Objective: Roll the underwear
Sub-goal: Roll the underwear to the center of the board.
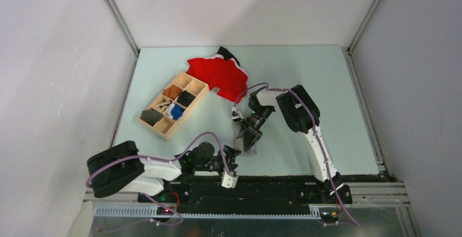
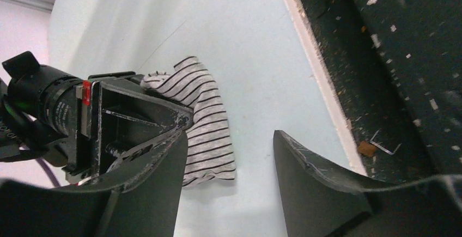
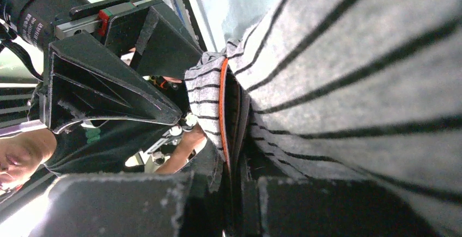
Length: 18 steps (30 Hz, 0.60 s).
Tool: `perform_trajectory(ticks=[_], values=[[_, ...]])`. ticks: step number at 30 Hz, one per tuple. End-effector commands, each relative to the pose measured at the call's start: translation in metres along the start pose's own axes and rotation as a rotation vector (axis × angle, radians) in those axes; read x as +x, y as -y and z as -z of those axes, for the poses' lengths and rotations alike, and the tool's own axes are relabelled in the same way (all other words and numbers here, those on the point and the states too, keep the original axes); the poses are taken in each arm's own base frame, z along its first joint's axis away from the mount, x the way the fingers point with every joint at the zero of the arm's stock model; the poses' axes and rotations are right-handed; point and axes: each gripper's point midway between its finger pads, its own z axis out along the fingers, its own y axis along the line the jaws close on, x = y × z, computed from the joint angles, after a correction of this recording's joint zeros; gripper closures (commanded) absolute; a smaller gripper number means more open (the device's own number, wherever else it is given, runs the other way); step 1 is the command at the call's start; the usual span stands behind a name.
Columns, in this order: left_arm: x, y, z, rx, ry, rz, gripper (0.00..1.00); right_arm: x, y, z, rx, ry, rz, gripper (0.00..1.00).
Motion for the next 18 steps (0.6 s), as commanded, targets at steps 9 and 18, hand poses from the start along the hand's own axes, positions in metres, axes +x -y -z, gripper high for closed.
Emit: perform_trajectory(ticks=[9,18], values=[[0.040,-0.031,-0.017,-0.114,-0.200,-0.083,0.46,0.013,0.044,-0.009,0.075,-0.067,-0.157,1.00],[0.064,-0.008,-0.025,0.088,-0.321,-0.077,0.91,0.005,0.043,-0.005,0.136,0.002,-0.072,0.89]])
